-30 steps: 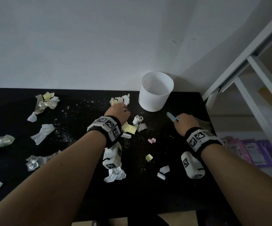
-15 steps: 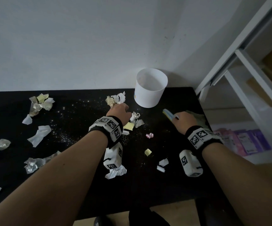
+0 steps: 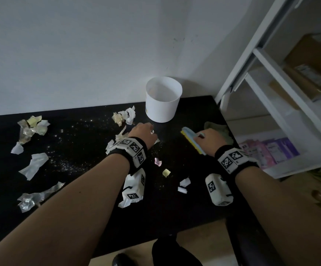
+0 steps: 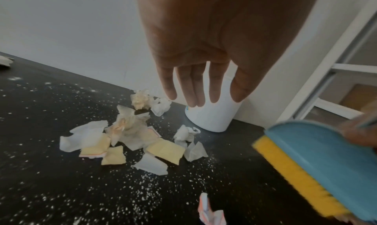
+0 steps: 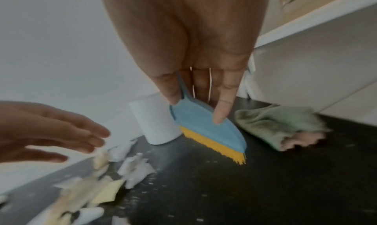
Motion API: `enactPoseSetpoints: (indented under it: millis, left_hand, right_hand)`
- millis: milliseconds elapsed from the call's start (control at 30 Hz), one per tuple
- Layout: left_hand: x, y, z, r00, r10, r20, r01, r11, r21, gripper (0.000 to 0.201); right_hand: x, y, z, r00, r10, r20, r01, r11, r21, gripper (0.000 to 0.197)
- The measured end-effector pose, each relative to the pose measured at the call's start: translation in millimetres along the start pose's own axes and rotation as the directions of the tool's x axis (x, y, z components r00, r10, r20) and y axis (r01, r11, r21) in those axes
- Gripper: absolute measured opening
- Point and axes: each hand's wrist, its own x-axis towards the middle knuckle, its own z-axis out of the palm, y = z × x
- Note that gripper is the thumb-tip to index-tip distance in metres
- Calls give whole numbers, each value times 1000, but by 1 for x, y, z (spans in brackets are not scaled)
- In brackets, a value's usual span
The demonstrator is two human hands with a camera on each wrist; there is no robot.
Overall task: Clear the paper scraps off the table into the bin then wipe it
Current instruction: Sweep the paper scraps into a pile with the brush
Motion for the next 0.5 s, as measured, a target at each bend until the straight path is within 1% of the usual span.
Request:
enactPoseSetpoints:
  millis: [67, 133, 200, 267, 333, 367, 400, 433, 467, 500]
  left_hand:
    - [-3, 4, 4, 1000, 17, 20, -17, 1000, 1, 43]
    - [-4, 4, 5, 999, 20, 32, -20, 1000, 8, 43]
    - [-6, 5, 6, 999, 24, 38, -25, 999, 34, 43]
    - [-8, 7, 8, 999, 29, 31, -30, 998, 61, 42]
    - [-9, 11, 10, 999, 39, 37, -41, 997, 66, 43]
    - [-10, 14, 12, 998, 49, 49, -52, 996, 66, 43]
    - [-11, 17, 13, 997, 57, 59, -61, 996, 68, 44]
    - [-13, 19, 16, 995, 67, 68, -72, 994, 76, 44]
    - [-14, 23, 19, 994, 86, 64, -91, 992, 89, 44]
    - [-16, 25, 21, 993, 110, 48, -114, 987, 110, 44]
  right_hand:
    - [-7, 20, -3, 997, 78, 5, -77, 989, -129, 32]
    - [-11, 29, 5, 990, 132, 47, -121, 974, -192, 35]
    - [-16, 27, 19, 989, 131, 75, -117, 979, -166, 33]
    - [-19, 16, 28, 990, 84, 109, -70, 989, -131, 28]
    - [-21, 4, 31, 986, 34, 161, -31, 999, -21, 27]
    - [-22, 2, 30, 984, 26, 174, -38, 997, 71, 28]
    - [-24, 2, 26, 985, 27, 169, -55, 985, 161, 27]
    - [-26, 7, 21, 989, 45, 143, -74, 976, 203, 25]
    - [-30, 16, 15, 993, 71, 96, -88, 977, 194, 28]
    - [-35, 26, 9, 994, 100, 42, -105, 986, 129, 33]
